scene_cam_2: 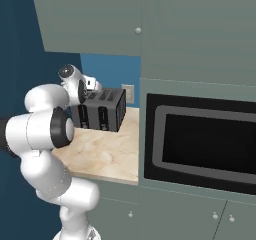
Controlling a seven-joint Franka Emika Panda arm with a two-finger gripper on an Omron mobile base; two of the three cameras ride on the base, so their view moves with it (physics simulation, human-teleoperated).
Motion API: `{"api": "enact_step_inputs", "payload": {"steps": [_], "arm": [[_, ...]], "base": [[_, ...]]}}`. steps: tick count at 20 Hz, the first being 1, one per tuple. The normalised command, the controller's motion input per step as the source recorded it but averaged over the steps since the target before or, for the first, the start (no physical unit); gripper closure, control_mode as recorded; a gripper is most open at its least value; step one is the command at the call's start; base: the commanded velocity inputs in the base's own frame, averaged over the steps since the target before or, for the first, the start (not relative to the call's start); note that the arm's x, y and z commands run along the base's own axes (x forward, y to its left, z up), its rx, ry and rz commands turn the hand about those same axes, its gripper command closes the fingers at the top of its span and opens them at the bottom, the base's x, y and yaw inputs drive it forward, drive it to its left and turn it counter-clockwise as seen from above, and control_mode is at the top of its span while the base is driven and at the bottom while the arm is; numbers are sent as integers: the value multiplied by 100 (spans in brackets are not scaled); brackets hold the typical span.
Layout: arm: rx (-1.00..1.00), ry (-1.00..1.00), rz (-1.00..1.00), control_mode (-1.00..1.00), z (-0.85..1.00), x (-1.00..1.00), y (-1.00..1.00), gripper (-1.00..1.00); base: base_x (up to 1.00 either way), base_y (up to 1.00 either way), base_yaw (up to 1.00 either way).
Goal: Start the toaster. Once the lever pops up, take the bread to the plate on the dining counter.
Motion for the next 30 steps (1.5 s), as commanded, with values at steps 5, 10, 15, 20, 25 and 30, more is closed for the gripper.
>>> {"api": "enact_step_inputs", "payload": {"steps": [5, 10, 15, 20, 25, 30], "arm": [[0, 0, 0, -100, 0, 7, 13, -100], [0, 0, 0, -100, 0, 5, 12, -100], [0, 0, 0, -100, 0, 10, 0, -100], [0, 0, 0, -100, -8, 6, -2, -100], [0, 0, 0, -100, -20, 2, 0, -100], [0, 0, 0, -100, -17, 1, -4, -100]], "base": [[0, 0, 0], [0, 0, 0], [0, 0, 0], [0, 0, 0], [0, 0, 0], [0, 0, 0]]}}
